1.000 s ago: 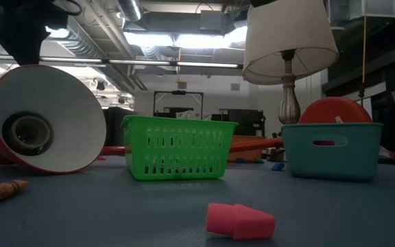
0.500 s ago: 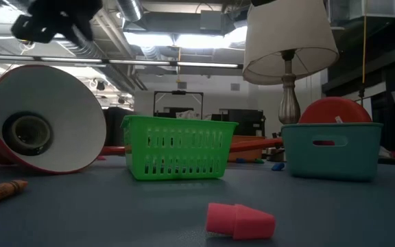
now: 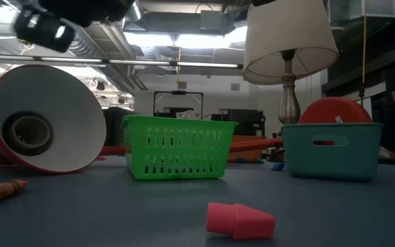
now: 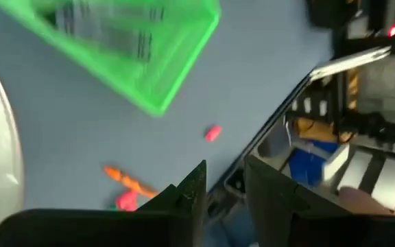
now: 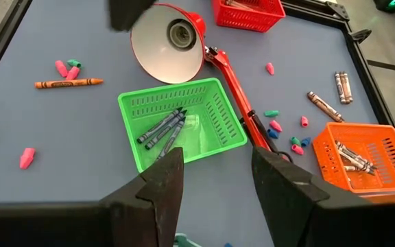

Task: Sort crayons
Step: Put the orange crayon into the black bin

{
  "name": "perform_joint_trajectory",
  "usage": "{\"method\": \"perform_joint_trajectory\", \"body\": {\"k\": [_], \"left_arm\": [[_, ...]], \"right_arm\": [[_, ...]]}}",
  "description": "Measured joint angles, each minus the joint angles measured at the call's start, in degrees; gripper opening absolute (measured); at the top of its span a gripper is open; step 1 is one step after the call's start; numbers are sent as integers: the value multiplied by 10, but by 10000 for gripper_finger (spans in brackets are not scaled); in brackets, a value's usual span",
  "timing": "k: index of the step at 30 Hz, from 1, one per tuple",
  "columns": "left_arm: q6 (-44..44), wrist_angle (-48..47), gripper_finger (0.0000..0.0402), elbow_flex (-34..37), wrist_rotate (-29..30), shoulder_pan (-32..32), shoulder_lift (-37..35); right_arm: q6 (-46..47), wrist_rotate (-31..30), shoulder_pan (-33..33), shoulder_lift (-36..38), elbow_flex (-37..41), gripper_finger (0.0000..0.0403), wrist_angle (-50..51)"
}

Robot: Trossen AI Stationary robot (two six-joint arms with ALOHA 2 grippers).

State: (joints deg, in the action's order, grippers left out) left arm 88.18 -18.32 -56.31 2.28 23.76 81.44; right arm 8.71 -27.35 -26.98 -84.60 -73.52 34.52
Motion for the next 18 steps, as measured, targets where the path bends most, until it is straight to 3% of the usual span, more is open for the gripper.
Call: {"method": "perform_joint_trajectory", "body": {"k": [9, 18], "left_arm": [[159, 20, 84, 0, -82, 53, 81], [270, 21, 84, 0, -44, 99, 119]], "right_arm": [[0, 0, 0, 0, 0, 172, 0], [0, 0, 0, 0, 0, 172, 1]]}}
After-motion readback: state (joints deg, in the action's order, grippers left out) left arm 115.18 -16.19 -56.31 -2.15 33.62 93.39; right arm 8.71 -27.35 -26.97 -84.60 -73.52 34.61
